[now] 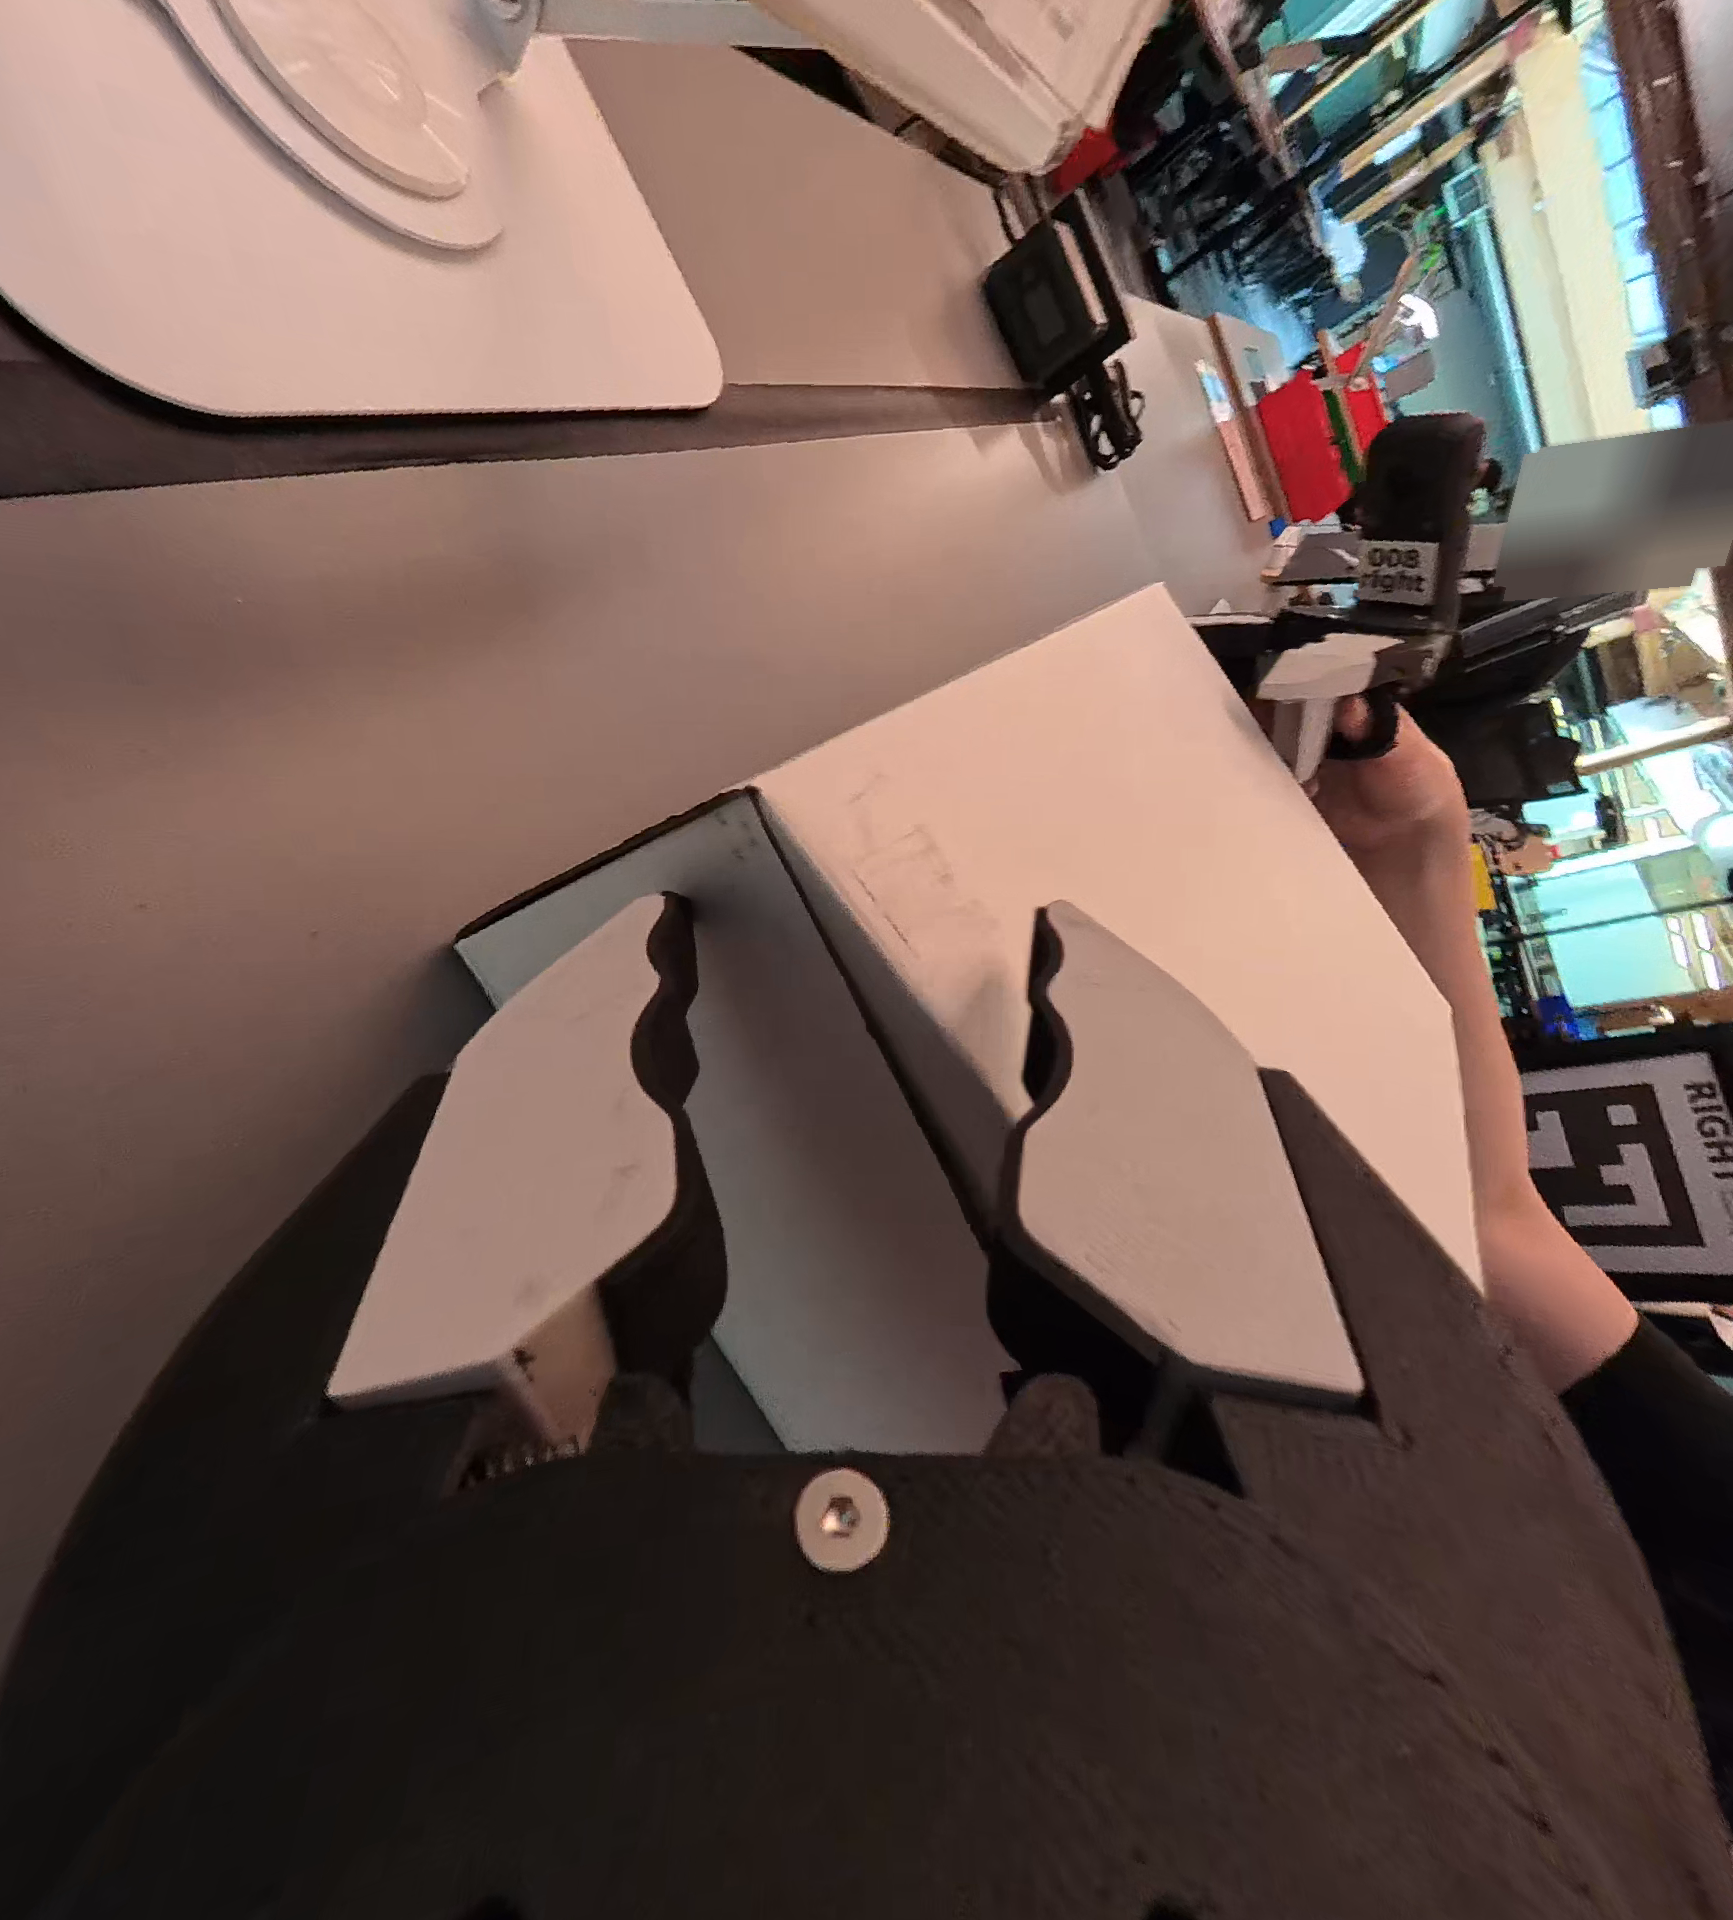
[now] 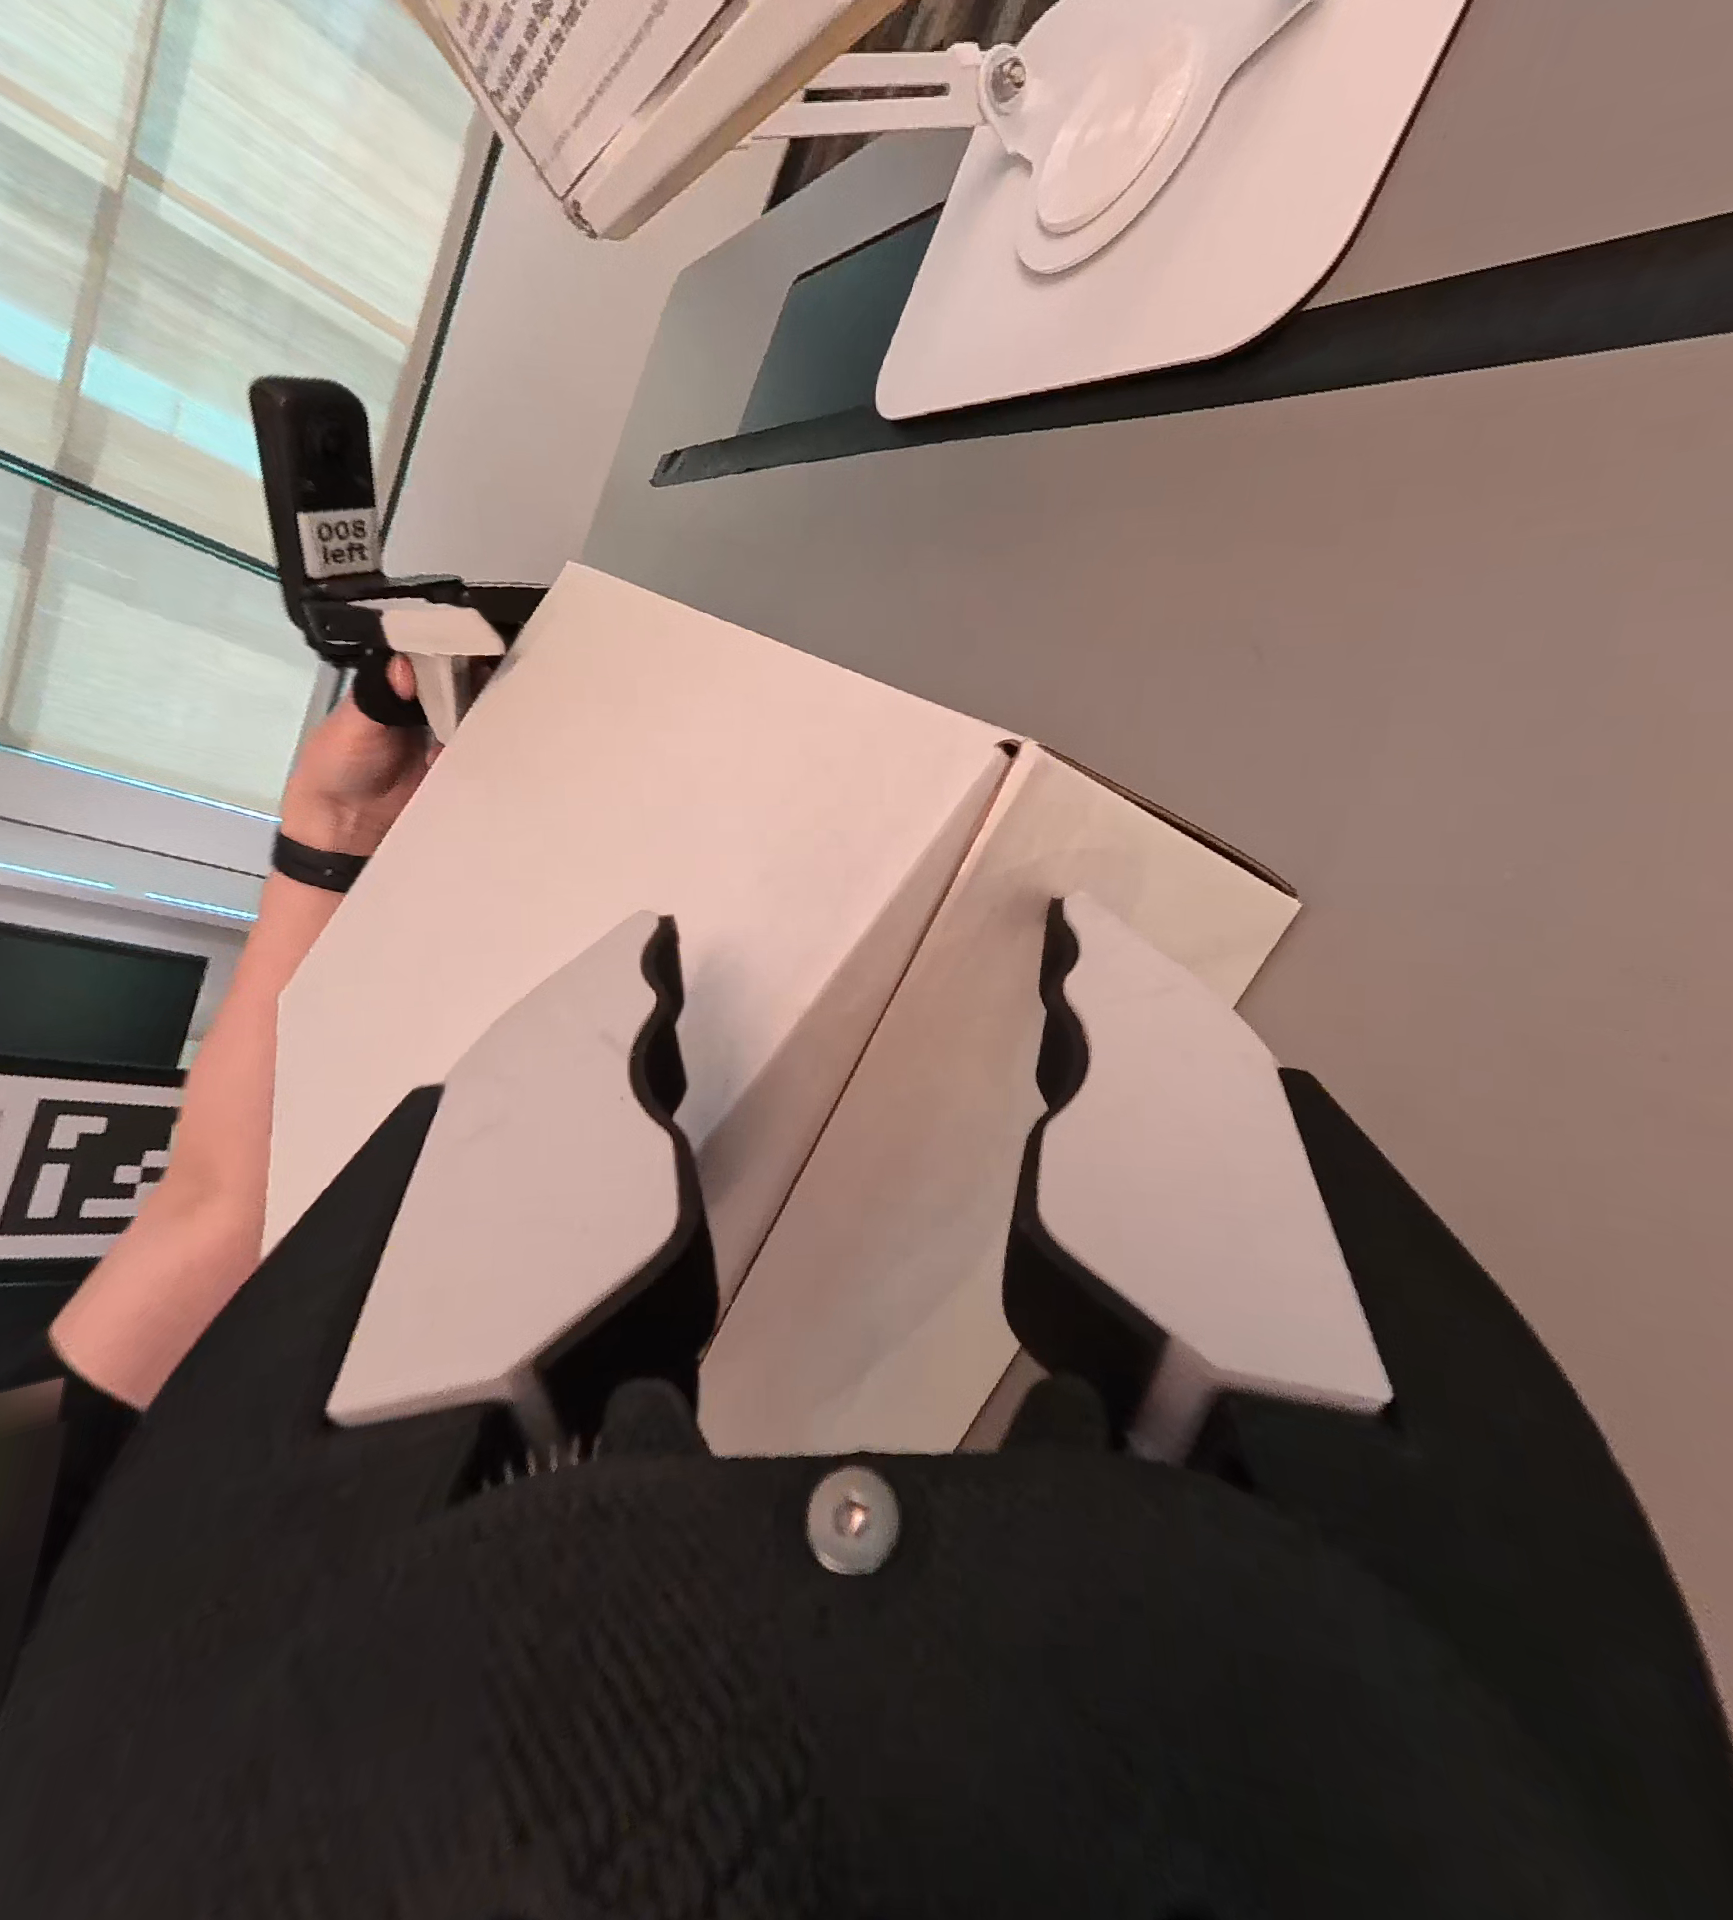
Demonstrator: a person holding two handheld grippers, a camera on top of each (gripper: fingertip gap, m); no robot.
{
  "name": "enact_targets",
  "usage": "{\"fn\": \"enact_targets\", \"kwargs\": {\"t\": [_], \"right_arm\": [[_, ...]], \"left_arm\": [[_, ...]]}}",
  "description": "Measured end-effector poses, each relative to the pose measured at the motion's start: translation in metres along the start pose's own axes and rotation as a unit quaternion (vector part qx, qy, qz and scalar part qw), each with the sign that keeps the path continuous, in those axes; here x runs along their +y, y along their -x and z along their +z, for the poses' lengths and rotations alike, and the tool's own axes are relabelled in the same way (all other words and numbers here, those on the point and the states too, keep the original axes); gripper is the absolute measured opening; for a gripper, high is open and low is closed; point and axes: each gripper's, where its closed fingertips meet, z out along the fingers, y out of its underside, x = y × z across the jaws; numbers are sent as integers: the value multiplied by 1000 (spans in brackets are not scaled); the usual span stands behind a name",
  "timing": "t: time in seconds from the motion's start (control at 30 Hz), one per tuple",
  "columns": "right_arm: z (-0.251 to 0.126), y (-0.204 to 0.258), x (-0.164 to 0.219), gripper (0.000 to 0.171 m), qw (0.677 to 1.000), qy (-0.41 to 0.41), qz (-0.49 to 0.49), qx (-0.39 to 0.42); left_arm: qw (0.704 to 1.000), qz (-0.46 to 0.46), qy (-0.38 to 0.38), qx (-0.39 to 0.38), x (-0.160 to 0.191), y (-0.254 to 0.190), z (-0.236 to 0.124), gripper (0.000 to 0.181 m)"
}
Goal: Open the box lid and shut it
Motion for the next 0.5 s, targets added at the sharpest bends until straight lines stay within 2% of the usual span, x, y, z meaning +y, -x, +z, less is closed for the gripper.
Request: {"fn": "enact_targets", "kwargs": {"t": [0.07,0.23,0.4,0.5], "right_arm": [[-2,6,1,73,1000,-3,4,-24],[-21,21,15,75,997,-11,-17,-77],[-59,48,43,83,985,-78,-123,-91],[-84,70,67,88,966,-142,-198,-84]], "left_arm": [[1000,13,-3,23,6,-9,-5,69],[993,55,-48,88,33,-44,-43,71],[982,165,-66,69,101,-85,-82,80],[974,211,-82,15,138,-100,-85,80]]}}
